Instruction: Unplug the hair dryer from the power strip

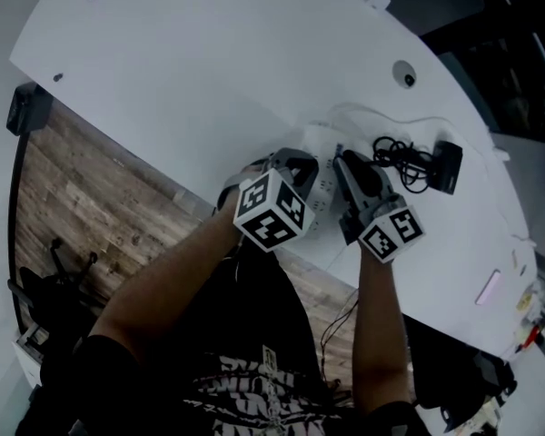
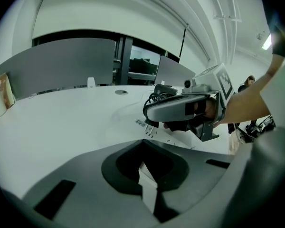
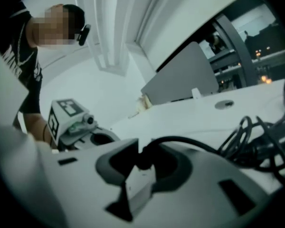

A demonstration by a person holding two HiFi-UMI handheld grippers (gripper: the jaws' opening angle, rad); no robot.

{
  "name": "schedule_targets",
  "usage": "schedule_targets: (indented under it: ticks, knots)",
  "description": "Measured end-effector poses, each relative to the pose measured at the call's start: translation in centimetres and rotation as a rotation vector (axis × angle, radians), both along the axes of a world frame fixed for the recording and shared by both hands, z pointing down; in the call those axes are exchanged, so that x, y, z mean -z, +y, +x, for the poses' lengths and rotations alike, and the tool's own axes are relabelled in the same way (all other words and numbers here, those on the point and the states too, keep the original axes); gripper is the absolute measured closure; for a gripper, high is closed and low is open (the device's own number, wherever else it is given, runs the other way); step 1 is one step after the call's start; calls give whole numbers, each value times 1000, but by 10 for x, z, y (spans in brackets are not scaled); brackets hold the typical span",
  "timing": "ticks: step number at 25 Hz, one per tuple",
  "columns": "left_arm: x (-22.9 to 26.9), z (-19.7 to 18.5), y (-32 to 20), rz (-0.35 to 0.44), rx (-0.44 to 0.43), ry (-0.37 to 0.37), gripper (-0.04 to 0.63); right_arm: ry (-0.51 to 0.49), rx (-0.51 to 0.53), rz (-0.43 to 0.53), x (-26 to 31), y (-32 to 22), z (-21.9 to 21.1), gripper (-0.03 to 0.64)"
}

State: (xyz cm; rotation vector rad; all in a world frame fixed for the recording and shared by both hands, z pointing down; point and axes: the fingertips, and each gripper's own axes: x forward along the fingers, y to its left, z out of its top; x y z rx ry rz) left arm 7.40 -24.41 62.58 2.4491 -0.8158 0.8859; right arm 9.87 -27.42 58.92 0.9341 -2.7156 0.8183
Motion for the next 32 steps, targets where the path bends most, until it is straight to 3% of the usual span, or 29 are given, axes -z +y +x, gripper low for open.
schedule_targets:
  ticks: [8,12,16,24,32]
  knots:
    - [0,1,0,1,-9,-9,571,52,14,7,-2,3,-2,517]
    - [1,3,-1,0,-16,-13,572,214,73,73,-2,4,-10,512]
    - [-1,0,0,-11,-21,-26,571,401,122,230,-5,11,-24,512]
    - [-2,2,-1,-8,-37,-51,571,469,47,283,-8,12,-24,509]
    - [-5,2,-1,6,-51,-70,571,464,14,252,-11,9,-24,508]
